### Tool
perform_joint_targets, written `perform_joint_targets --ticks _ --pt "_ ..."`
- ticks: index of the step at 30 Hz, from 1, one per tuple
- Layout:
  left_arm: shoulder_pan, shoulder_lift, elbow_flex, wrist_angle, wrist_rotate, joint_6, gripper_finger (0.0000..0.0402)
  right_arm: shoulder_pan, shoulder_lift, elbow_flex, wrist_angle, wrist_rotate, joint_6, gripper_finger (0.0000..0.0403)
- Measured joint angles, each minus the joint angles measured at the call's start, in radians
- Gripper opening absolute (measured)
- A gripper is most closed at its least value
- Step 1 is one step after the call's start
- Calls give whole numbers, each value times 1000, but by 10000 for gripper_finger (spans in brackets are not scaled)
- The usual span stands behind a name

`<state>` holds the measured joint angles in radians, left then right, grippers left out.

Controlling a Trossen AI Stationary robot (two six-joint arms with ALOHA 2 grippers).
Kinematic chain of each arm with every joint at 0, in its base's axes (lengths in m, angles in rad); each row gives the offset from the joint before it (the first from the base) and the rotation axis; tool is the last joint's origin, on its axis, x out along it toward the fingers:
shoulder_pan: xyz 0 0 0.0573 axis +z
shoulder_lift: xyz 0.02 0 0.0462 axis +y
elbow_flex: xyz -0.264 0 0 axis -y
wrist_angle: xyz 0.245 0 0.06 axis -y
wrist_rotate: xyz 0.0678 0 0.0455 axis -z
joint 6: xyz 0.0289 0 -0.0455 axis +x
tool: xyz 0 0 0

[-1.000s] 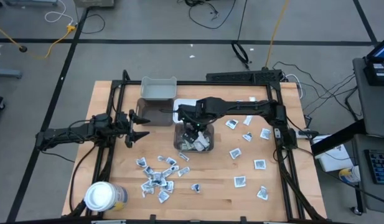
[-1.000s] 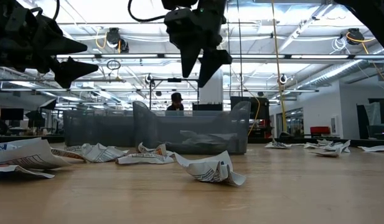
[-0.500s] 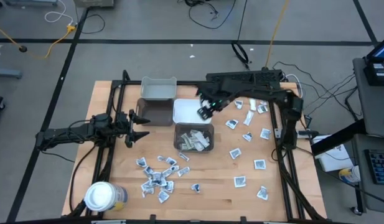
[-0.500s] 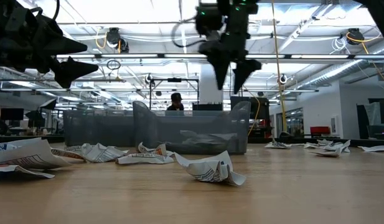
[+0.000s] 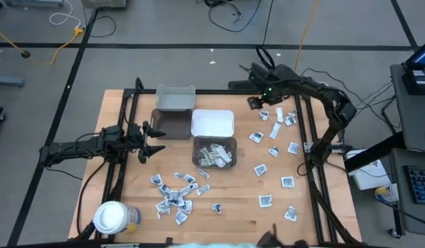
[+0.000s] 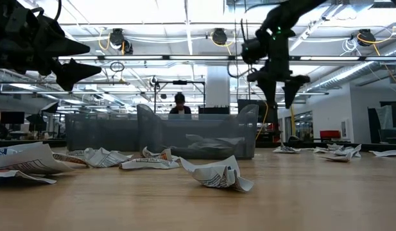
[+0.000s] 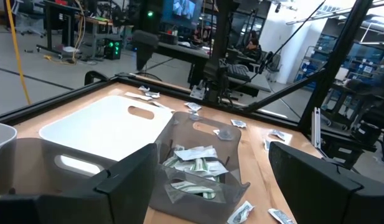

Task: Pick & Place First Aid Supplies
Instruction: Put the green bandage pack into the right black bin

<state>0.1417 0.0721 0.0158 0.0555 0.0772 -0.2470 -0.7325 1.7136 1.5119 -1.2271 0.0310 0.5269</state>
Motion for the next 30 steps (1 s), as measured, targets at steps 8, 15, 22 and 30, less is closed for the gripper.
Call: perform_joint_targets --ticks 8,15,22,30 --pt "0 0 0 0 0 0 310 -197 0 -33 -12 7 -23 258" --pt "0 0 0 0 0 0 310 -299 0 -52 -36 3 -16 258" --pt "0 0 0 0 0 0 310 -324 0 -181 72 -2 5 258" --pt "0 0 0 0 0 0 310 -313 0 -328 250 -6 28 258"
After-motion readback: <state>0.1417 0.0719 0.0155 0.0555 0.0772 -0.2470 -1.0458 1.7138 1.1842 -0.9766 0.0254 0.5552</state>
